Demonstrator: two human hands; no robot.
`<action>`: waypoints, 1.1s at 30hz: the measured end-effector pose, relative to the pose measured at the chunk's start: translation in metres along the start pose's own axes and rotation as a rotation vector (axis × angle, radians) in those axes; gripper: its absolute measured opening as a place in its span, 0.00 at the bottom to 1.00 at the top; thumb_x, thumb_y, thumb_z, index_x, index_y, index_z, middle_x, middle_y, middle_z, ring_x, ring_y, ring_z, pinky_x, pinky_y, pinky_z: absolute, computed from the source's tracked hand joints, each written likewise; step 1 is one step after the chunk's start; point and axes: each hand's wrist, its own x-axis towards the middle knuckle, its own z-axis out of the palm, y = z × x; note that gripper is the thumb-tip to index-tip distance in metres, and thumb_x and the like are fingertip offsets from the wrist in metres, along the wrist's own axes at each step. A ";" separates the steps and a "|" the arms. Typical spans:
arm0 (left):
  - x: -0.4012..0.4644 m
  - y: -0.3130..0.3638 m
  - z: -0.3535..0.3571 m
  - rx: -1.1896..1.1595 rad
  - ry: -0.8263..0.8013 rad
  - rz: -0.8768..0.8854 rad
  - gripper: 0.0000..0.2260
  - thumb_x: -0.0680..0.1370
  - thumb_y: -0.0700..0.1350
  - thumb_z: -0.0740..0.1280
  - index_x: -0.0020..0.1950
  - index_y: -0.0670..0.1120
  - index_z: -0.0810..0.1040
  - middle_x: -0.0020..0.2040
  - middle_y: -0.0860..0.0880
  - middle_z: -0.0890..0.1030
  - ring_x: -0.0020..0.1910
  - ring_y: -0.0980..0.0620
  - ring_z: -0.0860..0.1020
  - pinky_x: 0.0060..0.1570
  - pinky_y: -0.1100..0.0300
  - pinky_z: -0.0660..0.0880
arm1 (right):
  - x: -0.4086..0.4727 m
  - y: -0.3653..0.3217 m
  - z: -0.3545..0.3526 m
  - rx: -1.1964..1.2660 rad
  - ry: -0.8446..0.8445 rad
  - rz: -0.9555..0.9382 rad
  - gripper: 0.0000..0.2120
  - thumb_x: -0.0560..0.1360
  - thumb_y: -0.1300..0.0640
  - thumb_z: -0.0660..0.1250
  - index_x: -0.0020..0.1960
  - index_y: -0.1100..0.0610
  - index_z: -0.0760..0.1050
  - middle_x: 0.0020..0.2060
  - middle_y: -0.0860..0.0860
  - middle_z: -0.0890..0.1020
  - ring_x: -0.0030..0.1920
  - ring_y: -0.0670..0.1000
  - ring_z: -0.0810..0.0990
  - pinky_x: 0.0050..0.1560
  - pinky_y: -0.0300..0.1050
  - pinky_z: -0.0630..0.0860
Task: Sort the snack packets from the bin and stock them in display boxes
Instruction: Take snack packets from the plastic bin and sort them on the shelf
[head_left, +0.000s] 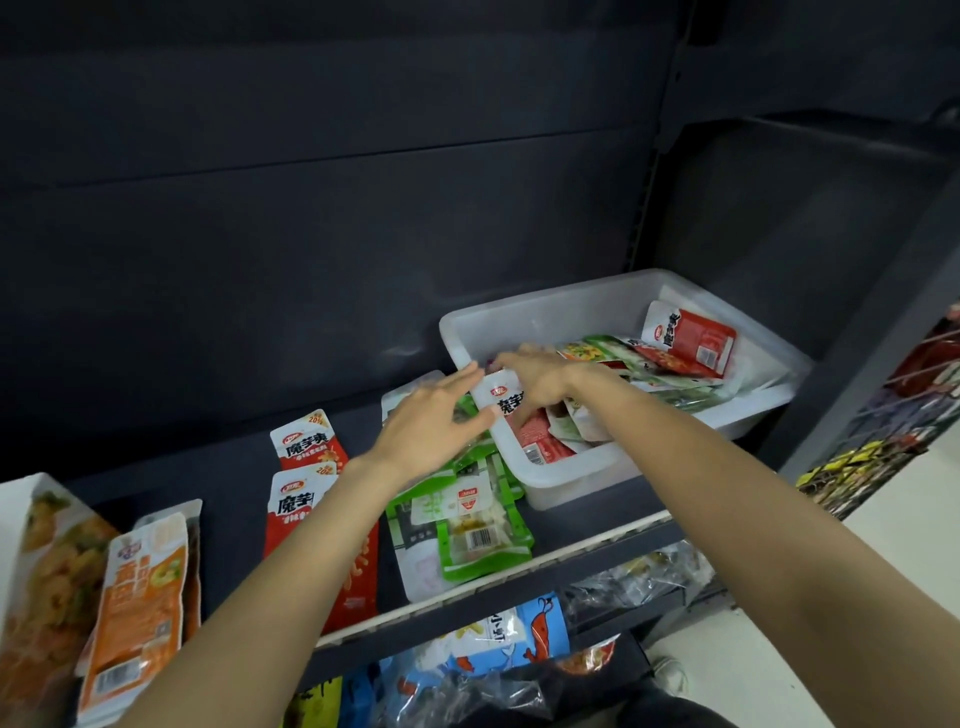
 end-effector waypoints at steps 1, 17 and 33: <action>0.000 0.000 0.000 -0.004 -0.001 -0.001 0.26 0.77 0.60 0.62 0.74 0.54 0.64 0.75 0.60 0.61 0.71 0.57 0.66 0.69 0.57 0.63 | -0.002 0.002 -0.004 0.037 0.066 -0.003 0.32 0.66 0.54 0.77 0.65 0.51 0.68 0.60 0.52 0.73 0.57 0.53 0.72 0.56 0.48 0.71; -0.047 0.037 -0.019 -0.793 0.297 -0.039 0.22 0.78 0.47 0.66 0.71 0.51 0.66 0.67 0.55 0.73 0.66 0.60 0.71 0.64 0.62 0.69 | -0.129 -0.052 -0.064 0.673 0.819 -0.325 0.05 0.78 0.58 0.65 0.51 0.58 0.72 0.40 0.49 0.80 0.36 0.43 0.79 0.32 0.37 0.75; -0.161 -0.098 -0.031 -0.610 0.457 -0.662 0.20 0.74 0.37 0.70 0.66 0.44 0.72 0.57 0.45 0.81 0.50 0.50 0.80 0.53 0.51 0.77 | -0.017 -0.212 0.107 0.891 0.239 -0.094 0.32 0.69 0.63 0.74 0.69 0.57 0.65 0.54 0.58 0.81 0.55 0.56 0.80 0.58 0.51 0.75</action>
